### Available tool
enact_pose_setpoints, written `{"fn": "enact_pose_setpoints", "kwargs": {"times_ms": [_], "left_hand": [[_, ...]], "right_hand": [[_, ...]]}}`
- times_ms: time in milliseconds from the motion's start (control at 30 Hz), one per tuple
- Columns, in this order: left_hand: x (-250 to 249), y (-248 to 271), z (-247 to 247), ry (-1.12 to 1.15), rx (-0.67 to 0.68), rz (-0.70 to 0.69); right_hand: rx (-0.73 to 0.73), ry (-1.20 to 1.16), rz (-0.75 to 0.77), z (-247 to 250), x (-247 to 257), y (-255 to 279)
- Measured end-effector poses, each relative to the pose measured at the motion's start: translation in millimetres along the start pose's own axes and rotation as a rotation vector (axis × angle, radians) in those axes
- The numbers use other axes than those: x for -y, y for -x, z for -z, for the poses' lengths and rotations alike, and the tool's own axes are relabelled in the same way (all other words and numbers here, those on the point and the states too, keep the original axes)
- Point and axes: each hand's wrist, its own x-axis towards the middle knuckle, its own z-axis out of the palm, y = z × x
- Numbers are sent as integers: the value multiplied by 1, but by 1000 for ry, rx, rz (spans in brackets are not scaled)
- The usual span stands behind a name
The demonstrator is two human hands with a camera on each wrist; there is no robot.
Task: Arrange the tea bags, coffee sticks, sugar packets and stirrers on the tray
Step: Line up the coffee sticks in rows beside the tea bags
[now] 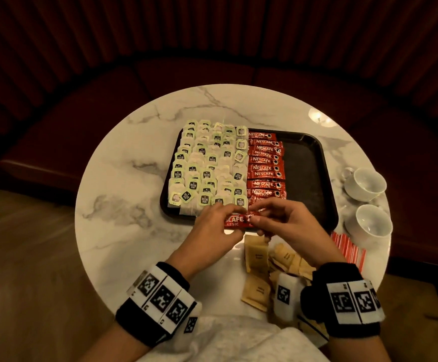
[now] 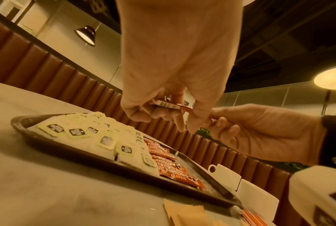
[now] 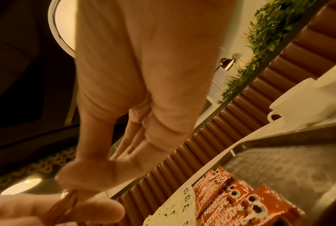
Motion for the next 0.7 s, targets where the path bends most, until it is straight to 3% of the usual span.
{"fn": "enact_pose_setpoints", "kwargs": {"times_ms": [133,233,400,567,700], "left_hand": [[2,3,14,475,1,77],[4,1,18,642,-92,90],[8,-2,13,611,-101,68],[30,0,12,532,-99,167],[57,18,16,414,-88,219]], "right_hand": [[-124,-71,15,12,-6,2],[-157,-101,19,18,-9,4],[-201,-41,7,24,-16,4],[-409,-27,-78,45,-42,0],[-384,121,-179,51,-63,-6]]}}
